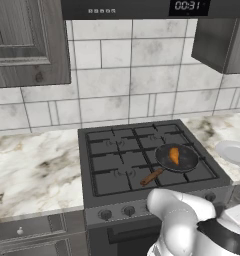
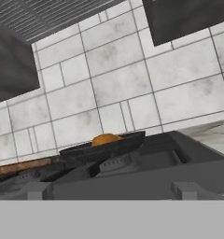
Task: Pick the croissant and place it on the pan. Then turn on the stove to warm the croissant.
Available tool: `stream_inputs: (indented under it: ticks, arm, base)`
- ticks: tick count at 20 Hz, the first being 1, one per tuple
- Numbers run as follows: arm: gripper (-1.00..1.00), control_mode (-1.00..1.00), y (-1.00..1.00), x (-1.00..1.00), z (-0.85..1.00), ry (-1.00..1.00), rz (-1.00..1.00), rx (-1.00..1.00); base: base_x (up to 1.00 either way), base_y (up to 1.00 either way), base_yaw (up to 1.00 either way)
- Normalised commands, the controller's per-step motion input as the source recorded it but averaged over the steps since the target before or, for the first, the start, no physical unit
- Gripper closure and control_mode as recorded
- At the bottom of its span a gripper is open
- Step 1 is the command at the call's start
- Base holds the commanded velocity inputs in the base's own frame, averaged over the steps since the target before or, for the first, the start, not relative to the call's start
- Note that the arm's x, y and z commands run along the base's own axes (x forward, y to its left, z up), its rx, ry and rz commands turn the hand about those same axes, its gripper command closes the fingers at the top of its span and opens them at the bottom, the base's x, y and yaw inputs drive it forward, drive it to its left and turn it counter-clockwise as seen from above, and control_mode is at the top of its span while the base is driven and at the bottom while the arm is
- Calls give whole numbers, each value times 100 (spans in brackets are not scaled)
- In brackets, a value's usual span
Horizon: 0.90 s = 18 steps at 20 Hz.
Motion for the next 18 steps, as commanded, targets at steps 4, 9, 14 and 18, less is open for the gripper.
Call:
stream_inputs:
  ticks: [4, 9, 14, 18]
  arm:
    - [-100, -100, 9, 16, -1, 6, -6, -1]
    - [-100, -100, 8, 18, -3, 3, -4, 0]
    - [-100, -100, 0, 8, -7, 0, 0, 0]
    - [-100, -100, 0, 4, -19, 0, 0, 0]
  base:
    - [0, 0, 0]
    - [0, 0, 0]
    - [0, 0, 0]
    - [0, 0, 0]
